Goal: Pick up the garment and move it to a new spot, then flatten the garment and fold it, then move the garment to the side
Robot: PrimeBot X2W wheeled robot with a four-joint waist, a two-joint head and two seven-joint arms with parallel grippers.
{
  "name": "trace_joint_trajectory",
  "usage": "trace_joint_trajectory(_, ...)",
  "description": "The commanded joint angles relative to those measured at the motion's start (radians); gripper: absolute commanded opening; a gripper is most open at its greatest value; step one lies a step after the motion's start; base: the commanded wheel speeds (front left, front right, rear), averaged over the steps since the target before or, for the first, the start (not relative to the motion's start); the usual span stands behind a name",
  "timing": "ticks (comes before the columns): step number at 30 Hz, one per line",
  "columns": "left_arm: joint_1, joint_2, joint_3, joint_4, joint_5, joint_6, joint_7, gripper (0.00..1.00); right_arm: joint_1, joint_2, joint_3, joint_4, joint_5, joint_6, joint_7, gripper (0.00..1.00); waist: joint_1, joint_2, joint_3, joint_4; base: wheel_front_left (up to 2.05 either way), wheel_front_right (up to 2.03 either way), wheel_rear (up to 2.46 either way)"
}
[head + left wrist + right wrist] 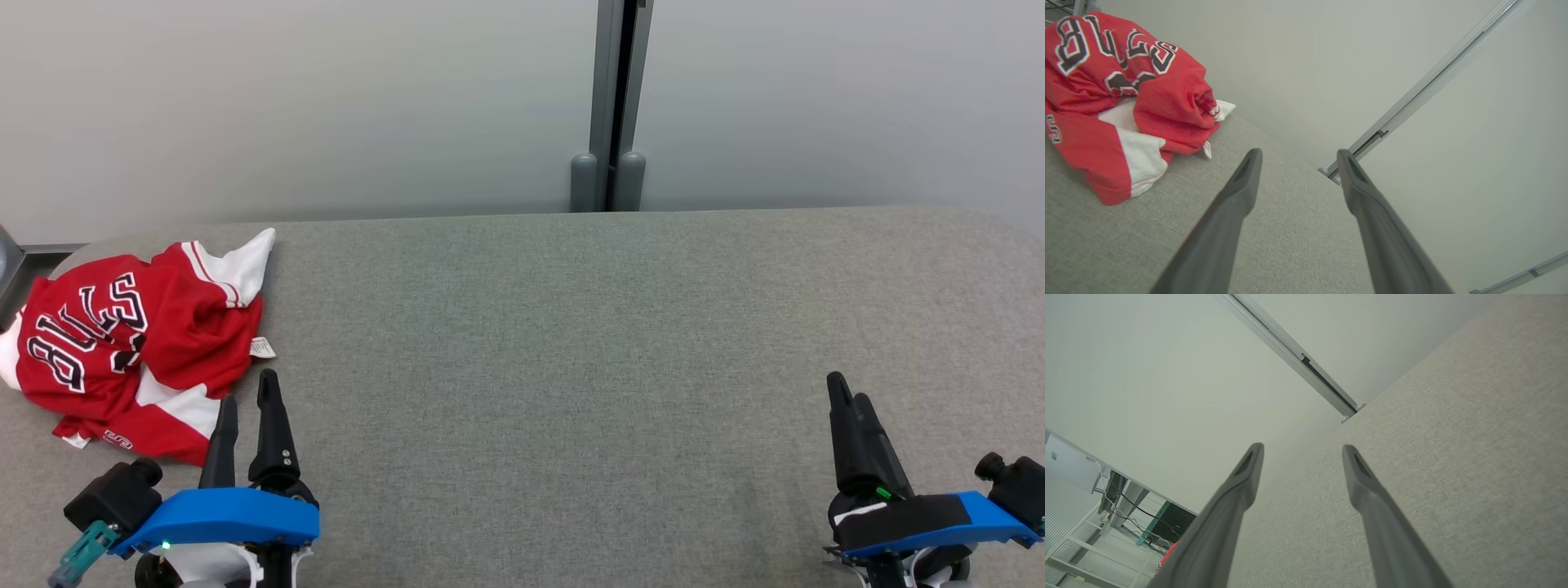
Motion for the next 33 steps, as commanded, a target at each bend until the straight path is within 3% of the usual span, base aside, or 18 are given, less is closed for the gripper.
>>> trace_joint_trajectory(1, -0.018, 0.006, -0.002, -0.009, 0.027, 0.004, -0.009, 1.00, 0.000, -0.007, 0.003, -0.015, -0.026, 0.003, -0.009, 1.00, -0.0001, 0.0000, 0.000, 0.000, 0.00, 0.00, 0.00)
trace_joint_trajectory(33, -0.023, 0.007, -0.051, 0.025, 0.389, 0.047, -0.094, 1.00, 0.012, -0.010, 0.023, -0.031, -0.382, 0.003, -0.094, 1.00, -0.0001, 0.0000, -0.003, 0.009, 0.00, 0.00, 0.00)
